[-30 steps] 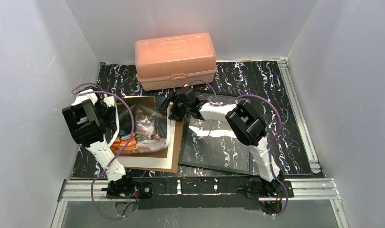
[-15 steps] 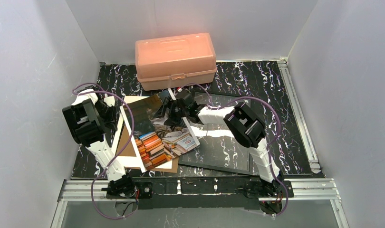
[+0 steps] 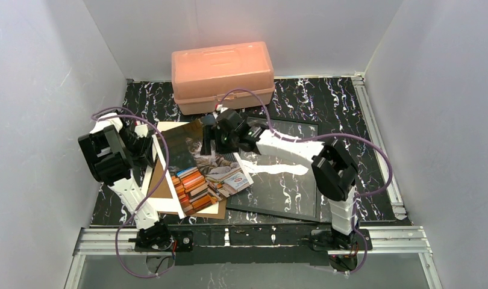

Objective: Put the photo into the frame

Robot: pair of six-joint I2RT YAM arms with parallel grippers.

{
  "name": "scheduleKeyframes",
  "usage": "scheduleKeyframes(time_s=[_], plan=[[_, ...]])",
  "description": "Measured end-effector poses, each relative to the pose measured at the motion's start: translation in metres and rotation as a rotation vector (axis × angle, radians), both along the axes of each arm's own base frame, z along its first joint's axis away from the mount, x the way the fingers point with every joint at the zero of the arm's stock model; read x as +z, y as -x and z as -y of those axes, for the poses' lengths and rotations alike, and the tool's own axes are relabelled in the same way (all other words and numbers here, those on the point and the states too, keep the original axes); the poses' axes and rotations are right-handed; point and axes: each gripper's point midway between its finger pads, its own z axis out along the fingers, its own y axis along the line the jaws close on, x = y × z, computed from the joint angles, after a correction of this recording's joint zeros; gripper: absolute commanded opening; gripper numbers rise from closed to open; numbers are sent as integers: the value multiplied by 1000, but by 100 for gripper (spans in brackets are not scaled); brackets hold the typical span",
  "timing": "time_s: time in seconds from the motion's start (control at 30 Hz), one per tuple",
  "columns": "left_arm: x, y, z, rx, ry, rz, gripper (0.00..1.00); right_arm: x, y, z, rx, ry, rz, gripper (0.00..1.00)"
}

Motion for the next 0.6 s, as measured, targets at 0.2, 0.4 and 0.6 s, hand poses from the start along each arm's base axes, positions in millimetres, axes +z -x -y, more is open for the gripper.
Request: scheduleKeyframes(time_s=[0.2,0.4,0.6], plan=[[1,27,9,-20,31,-44,50,-17,83,-13,189,121,61,78],[-1,42,13,-34,20,-41,50,-34,116,-12,283,191,49,78],[-3,45,11,-26,-15,-19,45,-52,114,6,291,299,57,82]])
